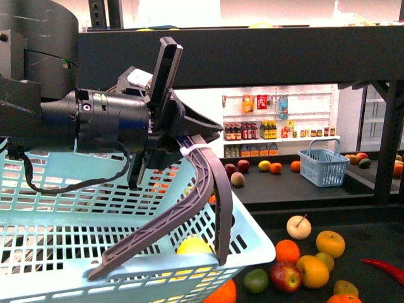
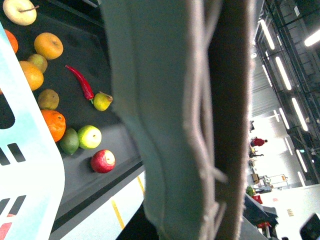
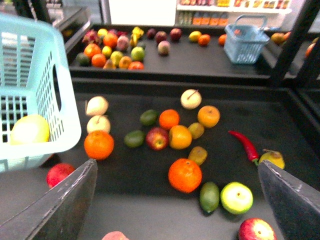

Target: Pick lemon from shelf

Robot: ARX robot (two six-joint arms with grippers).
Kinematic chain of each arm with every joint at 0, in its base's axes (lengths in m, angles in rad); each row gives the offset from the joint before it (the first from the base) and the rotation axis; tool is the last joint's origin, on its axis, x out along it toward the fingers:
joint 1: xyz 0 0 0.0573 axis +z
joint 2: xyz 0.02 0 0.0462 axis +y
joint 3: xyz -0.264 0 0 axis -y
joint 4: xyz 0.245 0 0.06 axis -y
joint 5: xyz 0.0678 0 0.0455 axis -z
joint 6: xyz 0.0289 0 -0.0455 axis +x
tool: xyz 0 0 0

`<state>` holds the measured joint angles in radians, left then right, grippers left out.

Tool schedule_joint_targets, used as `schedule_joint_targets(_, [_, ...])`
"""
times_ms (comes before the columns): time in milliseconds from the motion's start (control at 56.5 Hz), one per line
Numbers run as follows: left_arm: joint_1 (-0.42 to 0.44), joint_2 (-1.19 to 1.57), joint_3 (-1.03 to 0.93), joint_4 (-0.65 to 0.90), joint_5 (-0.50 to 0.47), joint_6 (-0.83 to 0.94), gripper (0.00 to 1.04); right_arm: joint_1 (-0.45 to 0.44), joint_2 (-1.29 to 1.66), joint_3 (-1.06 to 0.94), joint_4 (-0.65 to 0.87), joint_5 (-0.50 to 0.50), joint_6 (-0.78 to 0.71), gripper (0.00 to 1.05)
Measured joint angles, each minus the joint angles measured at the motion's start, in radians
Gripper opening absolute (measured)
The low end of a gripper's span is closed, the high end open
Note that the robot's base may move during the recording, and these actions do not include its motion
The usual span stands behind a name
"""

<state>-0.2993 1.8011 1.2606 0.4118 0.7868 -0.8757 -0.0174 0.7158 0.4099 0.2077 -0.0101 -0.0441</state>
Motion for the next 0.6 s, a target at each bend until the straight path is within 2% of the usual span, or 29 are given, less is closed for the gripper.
schedule_joint_targets(195, [0.0,0.0,0.0,0.0,0.0,0.0,0.07,0.014,-0.513,-0.212,-0.23,0.009,0.029,0.47])
schedule_joint_targets(230, [0.0,0.0,0.0,0.0,0.001,0.001,0.07,0.015,-0.569,-0.251,-0.233,0.009,0.029,0.38])
schedule_joint_targets(443, [0.0,0.0,0.0,0.0,0.0,-0.001,0.07,0.015,-0.664,-0.364,-0.216,0.009,0.03,0.05])
schedule_joint_targets(478, [0.0,0.0,0.0,0.0,0.0,-0.002,0.07,0.015,-0.667,-0.37,-0.216,0.009,0.029,0.02])
schedule_joint_targets(602, [0.0,0.0,0.0,0.0,0.0,-0.003,0.07,0.015,-0.704,-0.395,-0.209,0.01,0.032,0.03])
